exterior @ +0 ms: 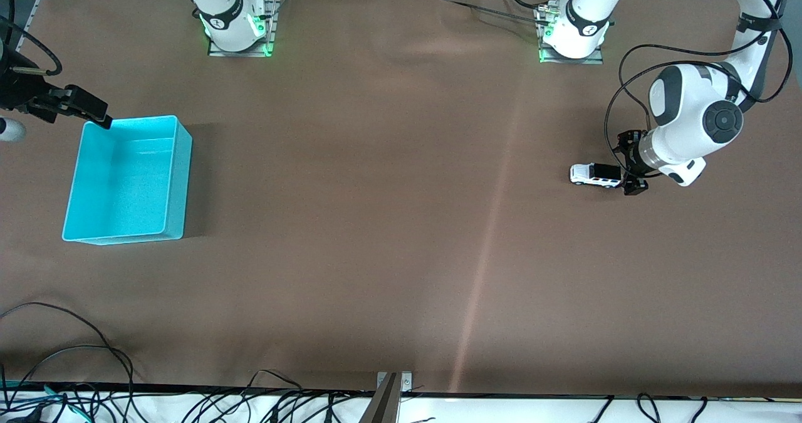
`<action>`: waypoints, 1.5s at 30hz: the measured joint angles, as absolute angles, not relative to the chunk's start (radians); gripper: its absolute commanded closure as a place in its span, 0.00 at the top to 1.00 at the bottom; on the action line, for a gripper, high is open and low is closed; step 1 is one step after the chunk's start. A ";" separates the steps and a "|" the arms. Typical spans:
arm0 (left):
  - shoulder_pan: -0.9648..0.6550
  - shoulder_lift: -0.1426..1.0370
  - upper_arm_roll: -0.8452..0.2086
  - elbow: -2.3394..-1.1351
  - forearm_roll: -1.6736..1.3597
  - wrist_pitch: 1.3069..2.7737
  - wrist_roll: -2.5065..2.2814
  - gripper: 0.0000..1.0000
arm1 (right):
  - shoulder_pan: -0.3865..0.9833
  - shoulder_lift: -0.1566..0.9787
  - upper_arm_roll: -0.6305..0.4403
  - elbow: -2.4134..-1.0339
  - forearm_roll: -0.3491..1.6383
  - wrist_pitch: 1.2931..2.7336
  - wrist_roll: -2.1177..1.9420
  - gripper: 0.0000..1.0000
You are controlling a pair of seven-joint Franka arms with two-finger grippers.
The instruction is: Wind and store white jeep toy
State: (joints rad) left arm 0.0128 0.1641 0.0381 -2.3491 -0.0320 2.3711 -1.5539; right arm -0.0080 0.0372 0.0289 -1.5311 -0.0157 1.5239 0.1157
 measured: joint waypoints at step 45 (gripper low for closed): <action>0.006 0.240 -0.021 -2.356 0.038 2.497 -1.654 0.24 | -0.008 0.037 0.029 -1.531 -0.016 1.524 0.116 1.00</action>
